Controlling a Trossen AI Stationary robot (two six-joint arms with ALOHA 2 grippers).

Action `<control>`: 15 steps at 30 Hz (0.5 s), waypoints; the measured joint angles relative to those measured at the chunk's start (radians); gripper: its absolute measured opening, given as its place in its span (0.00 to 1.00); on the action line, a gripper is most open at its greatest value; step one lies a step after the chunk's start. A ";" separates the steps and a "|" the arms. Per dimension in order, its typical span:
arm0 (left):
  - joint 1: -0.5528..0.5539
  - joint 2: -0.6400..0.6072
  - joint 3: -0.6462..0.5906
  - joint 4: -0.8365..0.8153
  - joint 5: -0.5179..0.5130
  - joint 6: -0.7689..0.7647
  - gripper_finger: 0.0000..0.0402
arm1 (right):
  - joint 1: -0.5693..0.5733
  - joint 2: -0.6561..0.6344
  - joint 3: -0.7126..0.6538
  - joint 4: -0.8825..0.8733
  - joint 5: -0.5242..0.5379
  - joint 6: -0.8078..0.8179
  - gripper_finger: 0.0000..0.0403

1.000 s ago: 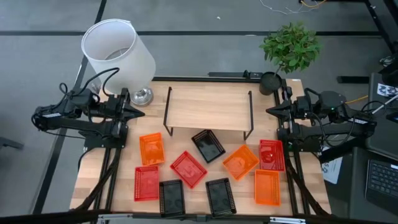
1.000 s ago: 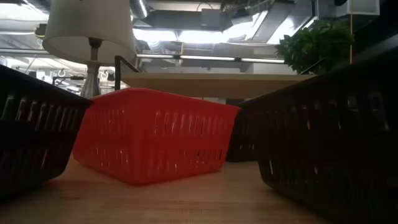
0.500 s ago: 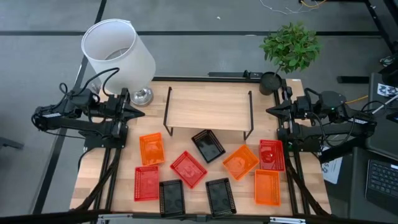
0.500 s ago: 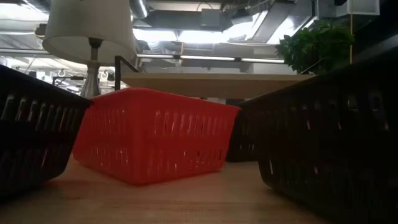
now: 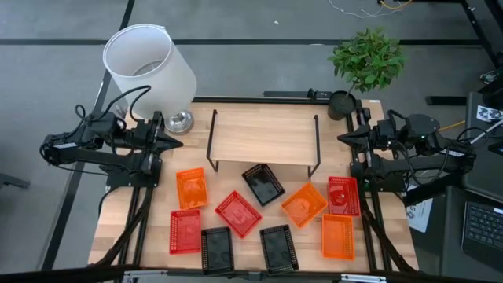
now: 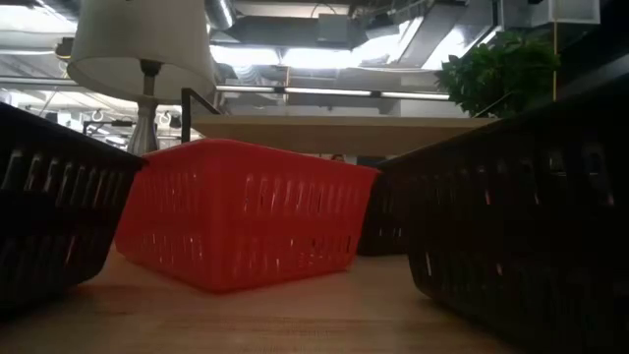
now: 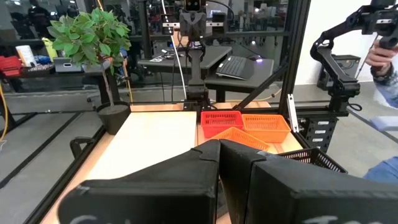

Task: Stack baskets on shelf by color
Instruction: Put the bottom right orange bin on the shelf

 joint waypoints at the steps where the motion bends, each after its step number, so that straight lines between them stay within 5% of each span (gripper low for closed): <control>1: 0.000 0.000 0.000 0.000 0.000 0.000 0.00 | 0.000 0.000 0.000 0.010 0.000 0.000 0.03; 6: 0.000 0.000 0.000 0.000 0.000 0.000 0.00 | 0.000 0.000 0.000 0.063 -0.027 0.010 0.03; 15: 0.000 0.000 0.000 0.001 -0.012 0.000 0.00 | 0.000 -0.001 0.000 0.203 -0.064 0.418 0.03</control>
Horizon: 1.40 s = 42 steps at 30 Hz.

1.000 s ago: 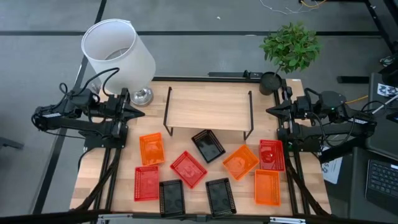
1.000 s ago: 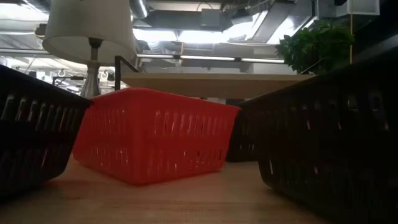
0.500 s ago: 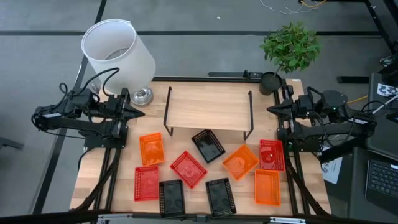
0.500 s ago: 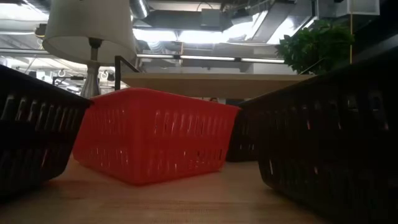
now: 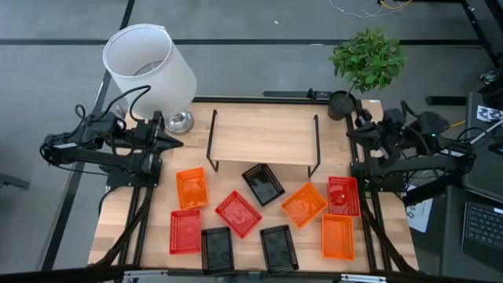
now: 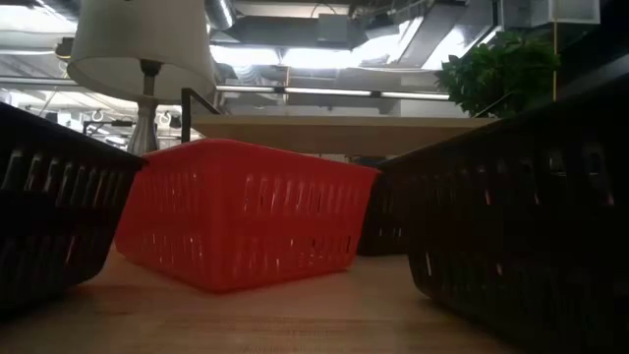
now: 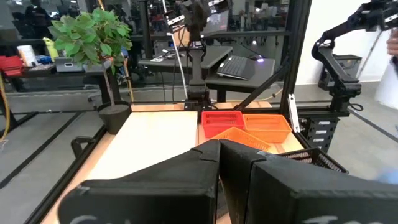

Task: Stack baskets on shelf by color
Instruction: Put the bottom right orange bin on the shelf

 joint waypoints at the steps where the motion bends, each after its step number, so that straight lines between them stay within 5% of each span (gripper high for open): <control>1: 0.000 0.000 0.000 0.002 -0.005 0.000 0.00 | 0.000 0.000 0.000 0.008 0.000 0.015 0.03; 11: 0.000 0.000 0.000 0.077 0.003 -0.059 0.00 | 0.000 0.000 0.000 0.035 -0.034 0.200 0.03; 15: 0.000 0.008 0.000 0.203 -0.043 -0.027 0.00 | 0.000 0.006 0.000 0.090 -0.063 0.157 0.03; 21: -0.001 0.145 0.001 0.407 0.120 -0.026 0.00 | 0.027 0.134 0.008 0.393 -0.554 0.103 0.03; 24: -0.001 0.225 0.001 0.472 0.165 -0.025 0.00 | 0.036 0.219 0.069 0.248 -0.687 0.131 0.03; 27: 0.000 0.272 0.000 0.463 0.142 -0.025 0.00 | 0.037 0.289 0.169 -0.144 -0.622 0.117 0.03; 33: 0.000 0.287 -0.001 0.446 0.125 -0.026 0.00 | 0.079 0.429 0.375 -0.952 -0.210 0.165 0.03; 42: 0.000 0.260 -0.001 0.414 0.123 -0.026 0.00 | 0.370 0.608 0.369 -0.915 -0.090 0.343 0.03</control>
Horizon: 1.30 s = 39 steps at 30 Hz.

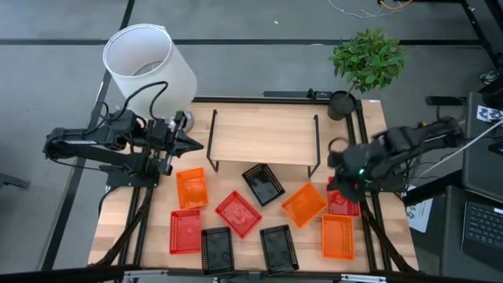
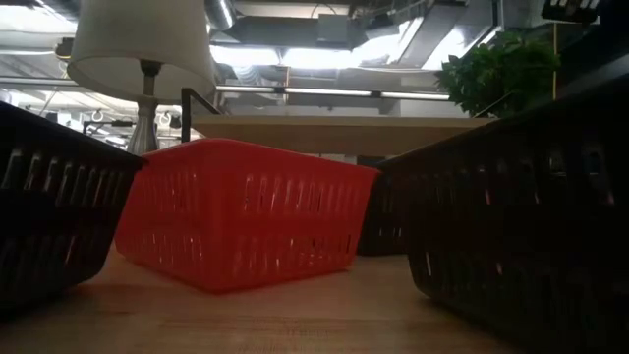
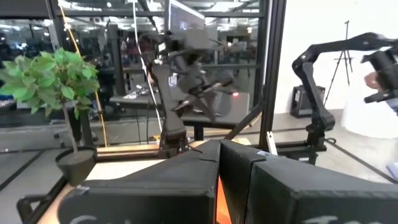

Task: Stack baskets on shelf by color
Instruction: Put the bottom right orange bin on the shelf

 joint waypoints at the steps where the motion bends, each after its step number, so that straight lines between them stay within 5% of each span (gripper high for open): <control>1: 0.000 0.000 0.000 -0.004 0.000 0.000 0.00 | 0.030 0.026 -0.002 0.003 0.038 0.026 0.03; 5: 0.000 0.000 0.000 -0.016 -0.018 0.000 0.00 | 0.111 0.145 -0.007 0.002 0.131 0.113 0.03; 9: 0.000 0.000 0.000 -0.030 -0.023 0.000 0.00 | 0.180 0.245 -0.007 0.010 0.021 0.181 0.03; 15: 0.000 0.000 0.000 -0.050 -0.023 0.000 0.00 | 0.376 0.367 -0.007 0.094 -0.079 0.488 0.01; 22: 0.000 0.000 0.000 -0.051 -0.022 0.000 0.00 | 0.624 0.430 -0.006 0.300 0.158 0.782 0.00; 34: 0.000 0.000 0.000 -0.051 -0.022 0.000 0.00 | 0.678 0.573 -0.006 0.335 0.182 0.703 0.01; 39: 0.000 0.000 0.000 -0.051 -0.022 0.000 0.00 | 0.641 0.606 -0.006 0.309 0.095 0.701 0.09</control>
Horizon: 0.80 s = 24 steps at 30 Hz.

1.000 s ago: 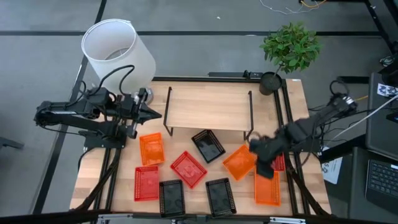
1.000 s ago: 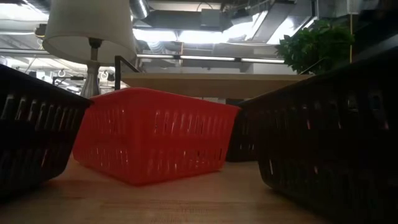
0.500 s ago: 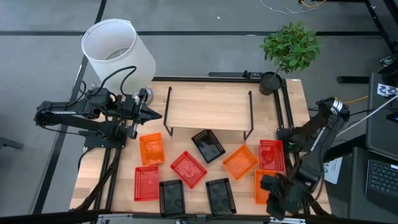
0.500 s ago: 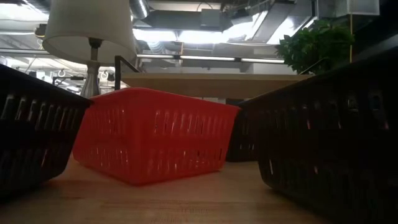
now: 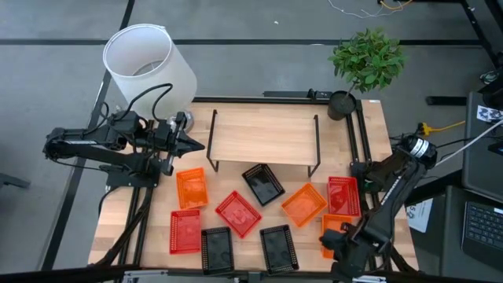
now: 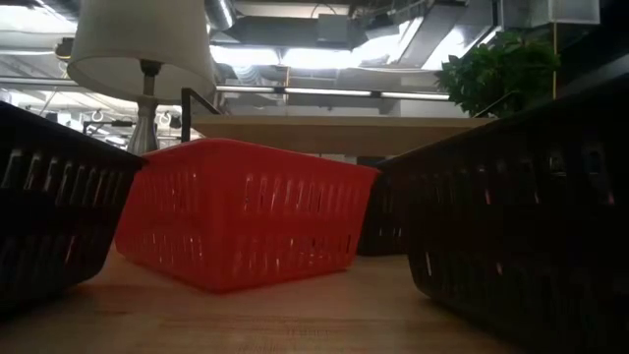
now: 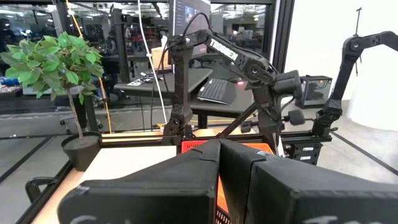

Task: Stack baskets on shelf by color
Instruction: Put the bottom right orange bin on the shelf

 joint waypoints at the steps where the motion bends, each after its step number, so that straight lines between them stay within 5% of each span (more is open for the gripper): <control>1: 0.000 0.000 0.000 0.000 0.000 0.000 0.00 | -0.006 0.004 0.000 -0.014 -0.009 -0.001 0.11; 9: 0.000 0.002 0.000 -0.002 0.000 0.000 0.00 | -0.027 0.010 0.000 0.006 -0.022 -0.104 0.29; 24: 0.000 0.002 0.000 -0.053 0.000 0.000 0.00 | 0.012 0.078 0.000 0.071 -0.045 -0.253 0.29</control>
